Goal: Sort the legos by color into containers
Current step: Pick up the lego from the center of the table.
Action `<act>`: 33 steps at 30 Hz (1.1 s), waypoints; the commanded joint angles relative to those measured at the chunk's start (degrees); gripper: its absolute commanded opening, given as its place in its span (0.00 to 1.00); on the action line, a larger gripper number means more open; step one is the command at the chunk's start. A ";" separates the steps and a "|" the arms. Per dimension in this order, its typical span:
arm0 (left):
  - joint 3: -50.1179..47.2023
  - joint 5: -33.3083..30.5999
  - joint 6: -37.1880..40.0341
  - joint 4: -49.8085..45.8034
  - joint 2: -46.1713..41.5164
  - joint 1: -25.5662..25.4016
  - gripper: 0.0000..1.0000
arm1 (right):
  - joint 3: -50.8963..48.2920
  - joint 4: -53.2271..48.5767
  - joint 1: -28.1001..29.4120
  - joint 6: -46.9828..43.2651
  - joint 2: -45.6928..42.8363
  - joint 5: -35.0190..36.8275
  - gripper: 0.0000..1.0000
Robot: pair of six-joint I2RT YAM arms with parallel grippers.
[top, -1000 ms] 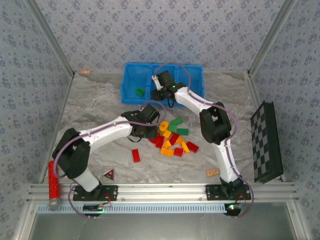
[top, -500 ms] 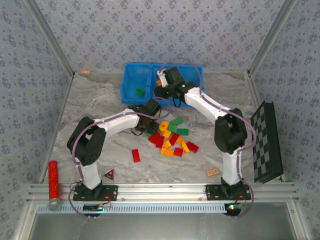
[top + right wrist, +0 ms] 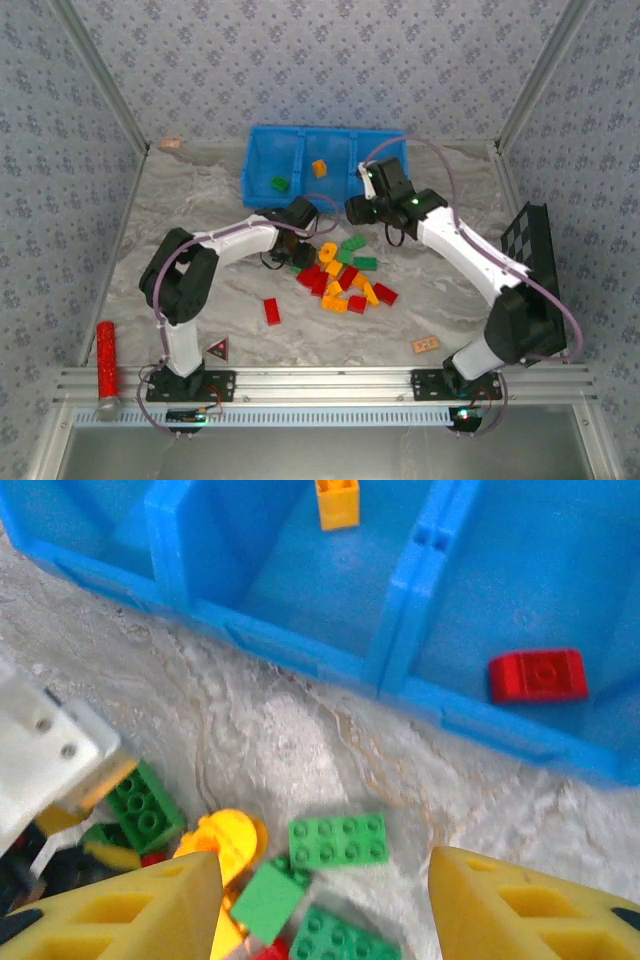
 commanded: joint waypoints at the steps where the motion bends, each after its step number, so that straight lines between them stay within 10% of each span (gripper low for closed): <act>1: 0.74 2.62 1.26 -0.43 2.15 0.27 0.53 | -4.04 -6.81 -0.13 4.41 -5.99 1.02 0.59; 19: -6.07 2.88 0.23 -2.47 -4.68 1.30 0.34 | -23.63 -14.52 2.73 18.30 -22.81 -7.85 0.63; 33: 8.28 1.37 2.80 -5.82 -10.24 7.66 0.32 | -38.12 -4.35 10.32 47.78 -32.34 -4.35 0.65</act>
